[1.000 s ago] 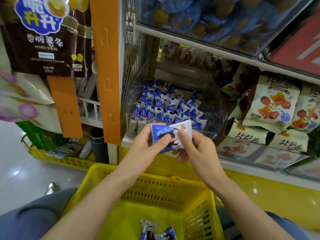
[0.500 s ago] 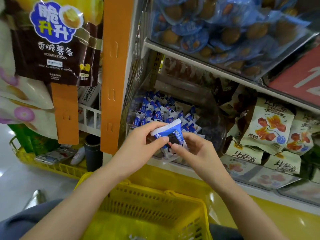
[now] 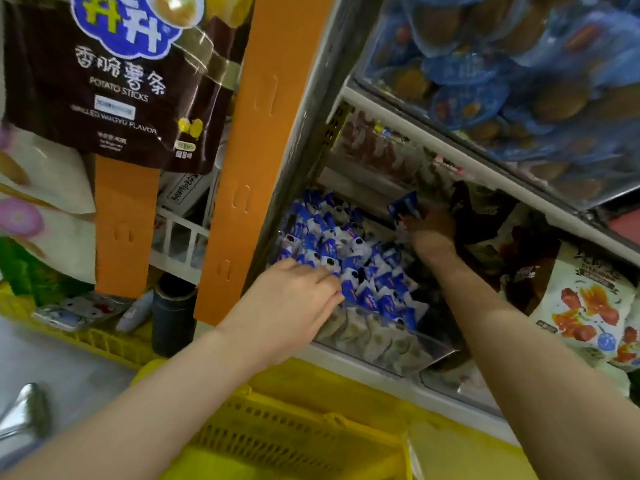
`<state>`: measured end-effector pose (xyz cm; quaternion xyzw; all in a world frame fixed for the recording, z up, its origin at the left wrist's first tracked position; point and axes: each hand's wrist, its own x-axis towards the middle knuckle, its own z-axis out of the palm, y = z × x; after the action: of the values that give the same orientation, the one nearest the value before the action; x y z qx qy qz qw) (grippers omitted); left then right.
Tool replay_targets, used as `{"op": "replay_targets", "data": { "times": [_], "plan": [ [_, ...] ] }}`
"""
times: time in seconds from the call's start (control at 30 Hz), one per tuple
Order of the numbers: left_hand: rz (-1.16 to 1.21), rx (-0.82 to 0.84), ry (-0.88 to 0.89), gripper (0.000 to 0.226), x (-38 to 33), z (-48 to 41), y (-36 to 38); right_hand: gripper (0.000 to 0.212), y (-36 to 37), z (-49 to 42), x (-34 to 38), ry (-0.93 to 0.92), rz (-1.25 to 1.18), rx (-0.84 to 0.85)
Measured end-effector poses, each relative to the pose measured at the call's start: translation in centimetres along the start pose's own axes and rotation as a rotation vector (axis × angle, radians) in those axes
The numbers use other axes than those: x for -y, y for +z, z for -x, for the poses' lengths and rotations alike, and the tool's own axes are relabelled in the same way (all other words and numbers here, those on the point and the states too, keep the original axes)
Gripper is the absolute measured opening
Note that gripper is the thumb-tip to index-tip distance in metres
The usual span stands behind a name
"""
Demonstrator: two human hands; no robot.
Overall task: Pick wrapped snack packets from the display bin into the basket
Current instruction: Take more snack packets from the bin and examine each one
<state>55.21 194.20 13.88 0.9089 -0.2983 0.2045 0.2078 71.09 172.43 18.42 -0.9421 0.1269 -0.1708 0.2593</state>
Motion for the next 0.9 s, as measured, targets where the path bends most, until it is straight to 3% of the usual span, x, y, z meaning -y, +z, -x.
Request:
{"op": "replay_targets", "data": {
  "times": [0.1, 0.2, 0.4, 0.6, 0.77, 0.9],
  "plan": [
    [-0.011, -0.028, 0.036, 0.032, 0.6, 0.0, 0.0, 0.038, 1.3, -1.5, -0.3, 0.031, 0.152, 0.048],
    [-0.019, -0.058, 0.05, 0.03, 1.1, 0.1, 0.4, 0.034, 2.6, -1.7, -0.4, 0.059, 0.01, 0.162],
    [-0.058, -0.116, 0.072, 0.031, 1.1, 0.1, 1.0, 0.026, 3.8, -1.7, -1.0, 0.004, -0.002, 0.186],
    [-0.071, -0.131, 0.08, 0.037, 1.0, 0.1, 1.1, 0.025, 2.7, -1.8, -1.2, -0.053, 0.144, 0.318],
    [-0.057, -0.16, 0.092, 0.043, 1.1, 0.1, 1.3, 0.029, 1.3, -2.5, -0.7, -0.059, 0.285, 0.22],
    [-0.059, -0.18, 0.109, 0.041, 1.3, 0.0, 1.6, 0.023, 1.0, -2.3, -0.7, -0.05, 0.429, 0.294]
  ]
}}
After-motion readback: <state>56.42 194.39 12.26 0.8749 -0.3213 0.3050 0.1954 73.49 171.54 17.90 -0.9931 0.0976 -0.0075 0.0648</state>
